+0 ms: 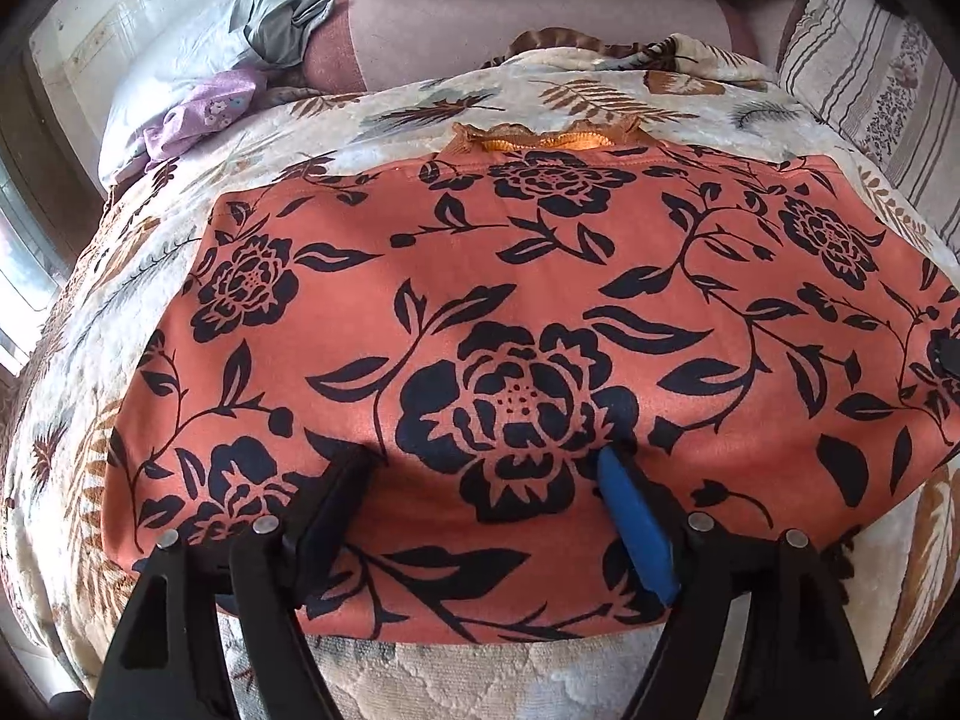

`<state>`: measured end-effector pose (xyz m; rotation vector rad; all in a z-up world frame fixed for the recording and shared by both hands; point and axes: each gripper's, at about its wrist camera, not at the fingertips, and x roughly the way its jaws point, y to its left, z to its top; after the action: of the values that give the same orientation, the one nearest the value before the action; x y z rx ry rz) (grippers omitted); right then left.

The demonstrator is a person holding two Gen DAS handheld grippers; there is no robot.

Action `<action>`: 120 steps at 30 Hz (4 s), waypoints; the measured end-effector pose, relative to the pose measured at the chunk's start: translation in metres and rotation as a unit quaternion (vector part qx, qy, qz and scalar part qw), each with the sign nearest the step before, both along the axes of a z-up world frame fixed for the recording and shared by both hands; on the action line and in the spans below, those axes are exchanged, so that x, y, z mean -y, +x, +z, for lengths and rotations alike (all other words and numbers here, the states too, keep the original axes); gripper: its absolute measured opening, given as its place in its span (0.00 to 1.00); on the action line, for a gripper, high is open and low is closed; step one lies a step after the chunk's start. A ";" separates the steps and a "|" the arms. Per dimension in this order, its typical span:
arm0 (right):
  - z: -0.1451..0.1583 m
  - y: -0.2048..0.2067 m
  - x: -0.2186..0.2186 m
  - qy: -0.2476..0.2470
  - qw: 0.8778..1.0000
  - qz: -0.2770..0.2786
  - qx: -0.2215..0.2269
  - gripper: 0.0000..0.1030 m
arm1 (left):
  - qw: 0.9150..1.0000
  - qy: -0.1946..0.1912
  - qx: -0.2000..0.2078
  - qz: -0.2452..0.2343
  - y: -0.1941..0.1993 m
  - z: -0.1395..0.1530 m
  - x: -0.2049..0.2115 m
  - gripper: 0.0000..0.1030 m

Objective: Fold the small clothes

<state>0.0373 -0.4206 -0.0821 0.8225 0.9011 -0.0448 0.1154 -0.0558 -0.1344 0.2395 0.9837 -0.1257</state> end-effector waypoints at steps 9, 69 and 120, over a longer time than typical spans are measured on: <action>-0.037 -0.010 0.020 0.099 0.995 -0.022 -0.015 0.24 | 1.000 -0.002 -0.005 0.013 0.000 0.004 -0.001 0.78; -0.001 0.159 0.074 -0.093 0.991 0.060 -0.075 0.42 | 0.999 -0.038 -0.024 0.009 0.001 0.006 -0.021 0.85; -0.013 0.056 0.035 0.066 0.996 0.052 -0.023 0.72 | 0.962 -0.060 -0.017 0.267 -0.036 0.033 -0.206 0.84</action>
<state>0.0938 -0.4560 -0.0948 0.8985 0.9969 0.0882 0.0792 0.1504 -0.1018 -0.1447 1.0401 0.3058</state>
